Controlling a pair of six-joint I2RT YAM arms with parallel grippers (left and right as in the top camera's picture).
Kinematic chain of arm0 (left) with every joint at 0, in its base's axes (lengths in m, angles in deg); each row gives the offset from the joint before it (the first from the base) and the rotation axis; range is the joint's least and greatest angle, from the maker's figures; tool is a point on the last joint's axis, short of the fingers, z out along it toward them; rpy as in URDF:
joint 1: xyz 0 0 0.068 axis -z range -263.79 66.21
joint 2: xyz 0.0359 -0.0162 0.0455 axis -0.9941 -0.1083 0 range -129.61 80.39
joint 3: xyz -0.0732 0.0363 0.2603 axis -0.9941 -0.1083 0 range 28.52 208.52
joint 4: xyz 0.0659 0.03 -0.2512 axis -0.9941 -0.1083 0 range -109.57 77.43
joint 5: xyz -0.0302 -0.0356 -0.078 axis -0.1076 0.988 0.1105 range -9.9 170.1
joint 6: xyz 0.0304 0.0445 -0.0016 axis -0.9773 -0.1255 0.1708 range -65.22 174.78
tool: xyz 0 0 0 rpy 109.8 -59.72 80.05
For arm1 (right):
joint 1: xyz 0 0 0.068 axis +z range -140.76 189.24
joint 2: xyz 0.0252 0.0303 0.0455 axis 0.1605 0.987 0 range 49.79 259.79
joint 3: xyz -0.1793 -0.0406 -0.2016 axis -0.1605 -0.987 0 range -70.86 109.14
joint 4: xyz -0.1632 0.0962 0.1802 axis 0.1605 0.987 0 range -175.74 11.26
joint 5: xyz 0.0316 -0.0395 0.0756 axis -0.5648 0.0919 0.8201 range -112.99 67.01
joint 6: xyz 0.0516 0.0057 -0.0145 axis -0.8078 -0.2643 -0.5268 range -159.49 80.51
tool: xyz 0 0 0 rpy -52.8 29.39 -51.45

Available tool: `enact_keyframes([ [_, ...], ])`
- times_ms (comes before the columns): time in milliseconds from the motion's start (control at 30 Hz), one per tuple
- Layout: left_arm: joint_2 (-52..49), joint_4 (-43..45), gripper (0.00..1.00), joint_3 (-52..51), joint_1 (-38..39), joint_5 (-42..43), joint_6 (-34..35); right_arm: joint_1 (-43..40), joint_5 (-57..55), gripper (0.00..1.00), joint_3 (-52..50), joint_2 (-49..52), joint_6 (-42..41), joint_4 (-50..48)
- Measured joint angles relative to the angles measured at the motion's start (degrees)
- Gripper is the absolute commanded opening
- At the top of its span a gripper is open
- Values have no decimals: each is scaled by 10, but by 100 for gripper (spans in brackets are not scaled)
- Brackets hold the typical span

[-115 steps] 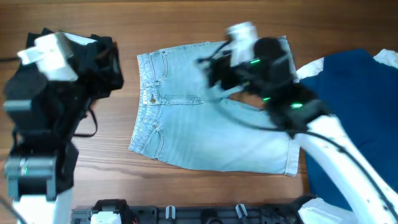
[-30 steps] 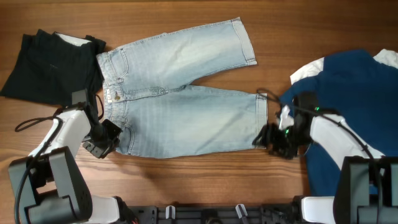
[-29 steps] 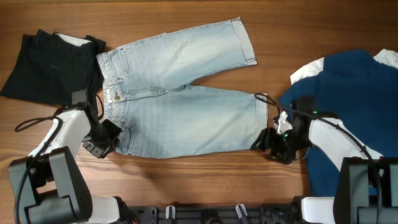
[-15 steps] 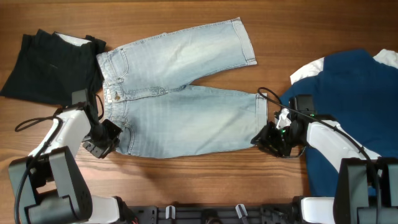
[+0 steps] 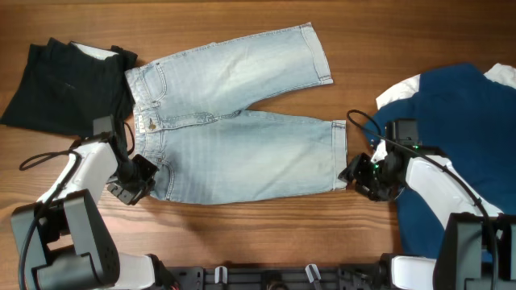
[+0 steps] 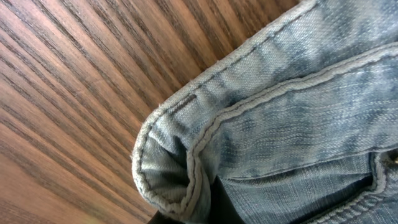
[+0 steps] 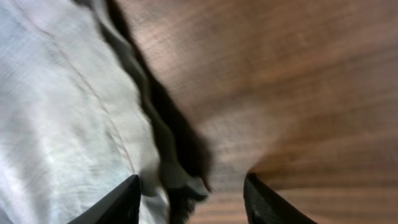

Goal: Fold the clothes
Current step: 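Grasp the two leg hems with the left and right grippers, then lift the hems and fold the legs up onto the waistband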

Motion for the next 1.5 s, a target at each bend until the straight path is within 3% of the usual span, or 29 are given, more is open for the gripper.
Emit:
enact_keyframes([
  [200, 0, 0, 4, 0, 0, 0, 0, -2, 62, 31, -18, 3, 96, -38],
  [333, 0, 0, 4, 0, 0, 0, 0, -2, 92, 4, -32, 3, 105, -33],
  [567, 0, -6, 4, 3, 0, 0, 0, -2, 89, 4, -2, -15, 97, 53],
  [700, 14, -37, 4, 7, 0, 0, 0, -2, 41, 4, 99, -79, 88, 150],
  [900, 132, -115, 4, 9, 0, 21, 0, -2, -54, 4, 233, -162, 38, 248],
  [1000, 206, -127, 4, 9, 0, 22, 0, -2, -67, 9, 257, -190, 32, 262],
  [1167, 250, -127, 4, 9, 0, 11, 0, -2, -53, 49, 184, -130, 40, 229],
  [1200, 250, -127, 4, 9, 0, 10, 0, -3, -39, 53, 158, -110, 49, 214],
  [1400, 250, -127, 4, 9, 0, 8, 0, -3, 33, 64, 21, 37, 68, 118],
  [1500, 250, -123, 4, 9, 0, 8, 0, -8, 78, 52, 16, 49, 73, 97],
])
